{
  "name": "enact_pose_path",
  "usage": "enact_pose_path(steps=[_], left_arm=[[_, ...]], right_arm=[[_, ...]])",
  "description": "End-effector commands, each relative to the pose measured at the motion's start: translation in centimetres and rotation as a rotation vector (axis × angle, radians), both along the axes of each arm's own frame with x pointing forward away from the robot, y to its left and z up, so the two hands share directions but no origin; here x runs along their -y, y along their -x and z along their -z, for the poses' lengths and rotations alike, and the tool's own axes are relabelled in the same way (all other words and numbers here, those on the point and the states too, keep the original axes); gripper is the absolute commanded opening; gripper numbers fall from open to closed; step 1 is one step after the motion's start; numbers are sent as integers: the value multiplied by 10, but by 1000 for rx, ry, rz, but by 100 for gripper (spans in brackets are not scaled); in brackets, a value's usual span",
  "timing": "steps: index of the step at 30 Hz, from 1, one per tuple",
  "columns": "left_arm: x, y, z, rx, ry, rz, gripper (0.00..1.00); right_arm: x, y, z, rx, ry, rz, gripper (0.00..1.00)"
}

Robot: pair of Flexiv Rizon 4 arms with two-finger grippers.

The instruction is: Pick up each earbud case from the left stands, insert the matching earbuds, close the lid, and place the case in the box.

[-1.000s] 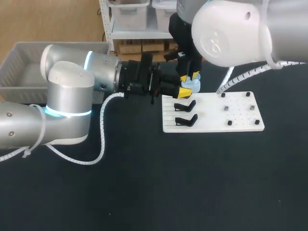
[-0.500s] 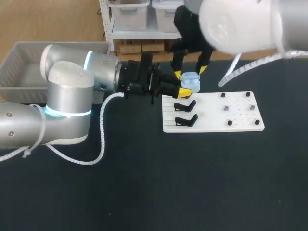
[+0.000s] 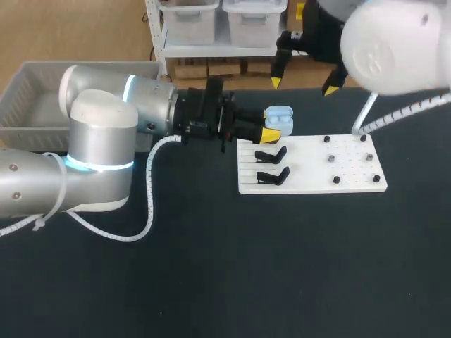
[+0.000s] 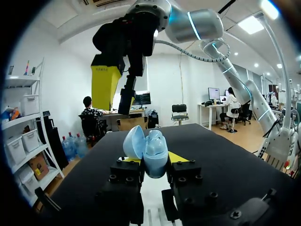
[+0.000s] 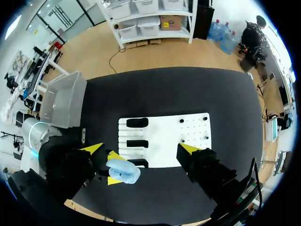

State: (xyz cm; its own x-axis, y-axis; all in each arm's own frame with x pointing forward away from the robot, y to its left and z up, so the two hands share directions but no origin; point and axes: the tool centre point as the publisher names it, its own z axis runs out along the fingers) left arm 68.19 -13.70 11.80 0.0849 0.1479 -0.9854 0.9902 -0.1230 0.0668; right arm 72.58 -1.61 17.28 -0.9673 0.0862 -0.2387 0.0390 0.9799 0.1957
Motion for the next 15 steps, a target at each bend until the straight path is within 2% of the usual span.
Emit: enact_pose_path(steps=[1, 10, 15], left_arm=[[0, 1, 1, 3, 3, -3, 0], [0, 1, 1, 3, 3, -3, 0], [0, 1, 1, 3, 3, -3, 0]], right_arm=[[0, -1, 13, 17, 12, 21, 100], [8, 5, 34, -39, 51, 35, 100], [12, 15, 34, -55, 57, 32, 100]])
